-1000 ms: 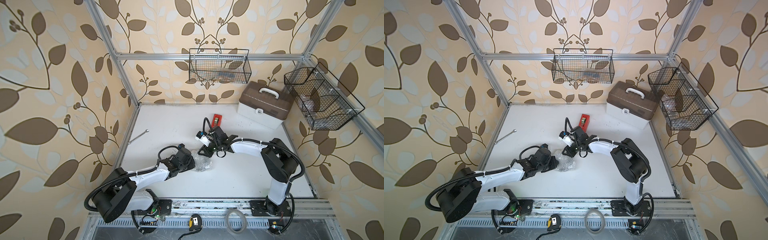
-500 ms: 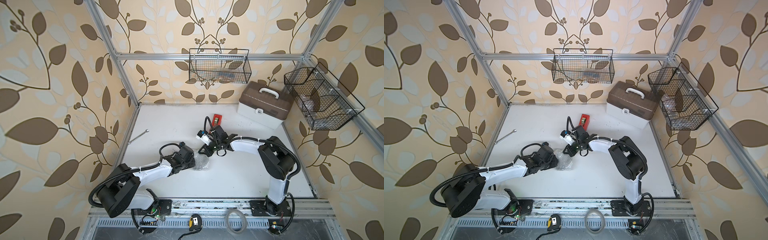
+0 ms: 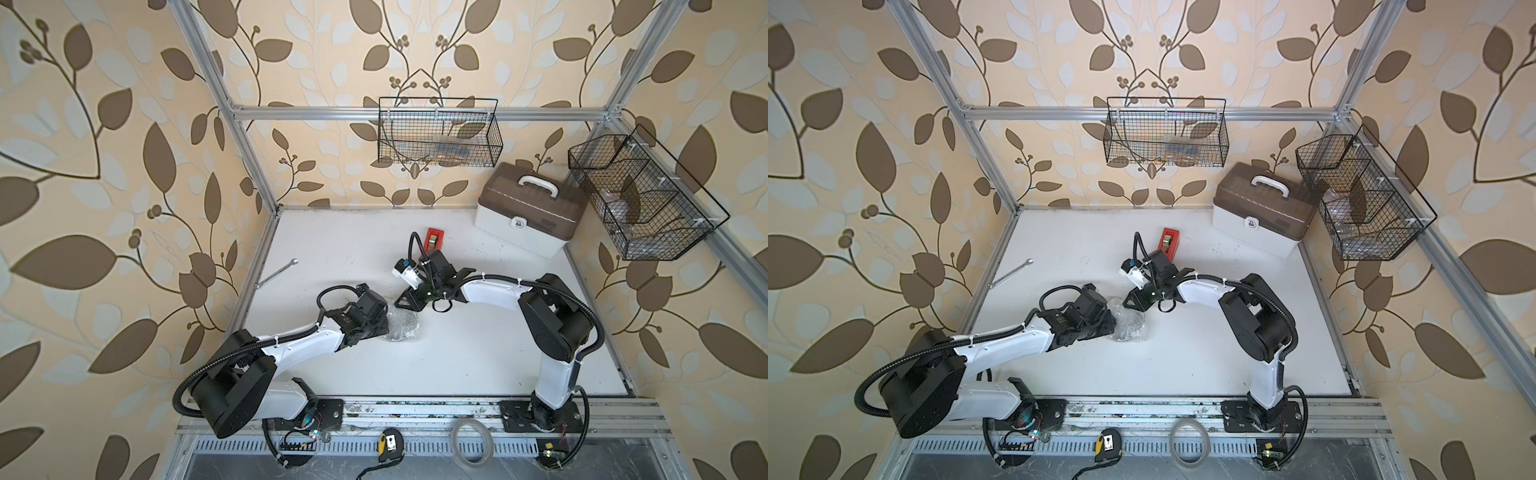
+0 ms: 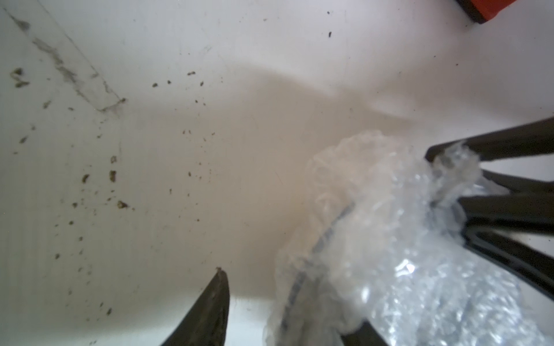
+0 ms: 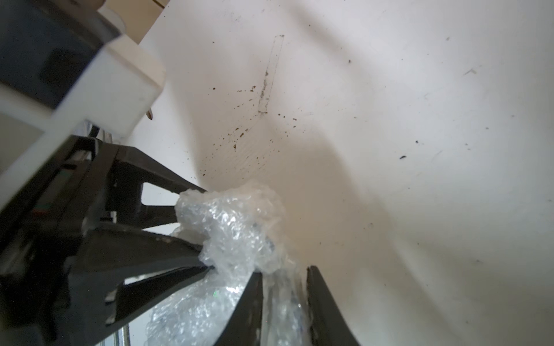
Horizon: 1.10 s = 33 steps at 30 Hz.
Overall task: Wrap bowls in bubble wrap
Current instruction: Stick the tape on the bubble wrap.
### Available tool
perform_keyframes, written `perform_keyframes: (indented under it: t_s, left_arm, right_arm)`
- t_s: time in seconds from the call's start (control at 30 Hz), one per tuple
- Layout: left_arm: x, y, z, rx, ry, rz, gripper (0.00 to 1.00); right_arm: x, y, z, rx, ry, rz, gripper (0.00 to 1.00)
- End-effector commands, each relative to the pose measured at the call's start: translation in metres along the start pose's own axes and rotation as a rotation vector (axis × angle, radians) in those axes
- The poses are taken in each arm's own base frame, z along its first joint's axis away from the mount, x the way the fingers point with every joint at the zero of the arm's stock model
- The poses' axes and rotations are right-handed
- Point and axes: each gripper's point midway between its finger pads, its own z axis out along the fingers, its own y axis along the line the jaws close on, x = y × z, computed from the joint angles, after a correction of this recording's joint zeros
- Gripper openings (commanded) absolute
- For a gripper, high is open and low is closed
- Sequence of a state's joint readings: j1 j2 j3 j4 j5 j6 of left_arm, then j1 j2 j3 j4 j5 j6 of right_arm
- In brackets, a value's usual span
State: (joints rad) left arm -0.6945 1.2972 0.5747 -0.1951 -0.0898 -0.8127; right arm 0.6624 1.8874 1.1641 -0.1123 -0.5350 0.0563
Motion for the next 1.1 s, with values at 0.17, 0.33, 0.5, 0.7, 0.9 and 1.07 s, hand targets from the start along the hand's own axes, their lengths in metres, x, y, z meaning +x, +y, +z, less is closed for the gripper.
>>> perform_keyframes:
  t_s: [0.17,0.33,0.5,0.7,0.9,1.07]
  left_arm:
    - [-0.016,-0.007,-0.028,0.025,-0.069,0.006,0.6]
    - [-0.018,-0.004,-0.036,0.02,-0.087,-0.003,0.62]
    - [-0.02,0.006,-0.045,-0.012,-0.112,-0.003,0.71]
    - [-0.015,0.021,-0.051,-0.054,-0.121,-0.007,0.75]
    - [-0.022,0.023,-0.064,-0.038,-0.17,-0.022,0.77]
    - [-0.027,0.02,-0.07,-0.018,-0.202,-0.031,0.79]
  right_arm:
    - [-0.02,0.021,-0.023,-0.033,-0.065,-0.028,0.35]
    - [-0.021,0.018,-0.028,-0.024,-0.081,-0.02,0.35]
    - [-0.025,0.015,-0.034,-0.011,-0.102,-0.014,0.36]
    - [-0.024,0.012,-0.032,0.005,-0.103,-0.008,0.36]
    - [-0.029,0.009,-0.036,0.023,-0.128,0.002,0.36]
    - [-0.032,0.011,-0.036,0.016,-0.136,0.004,0.36]
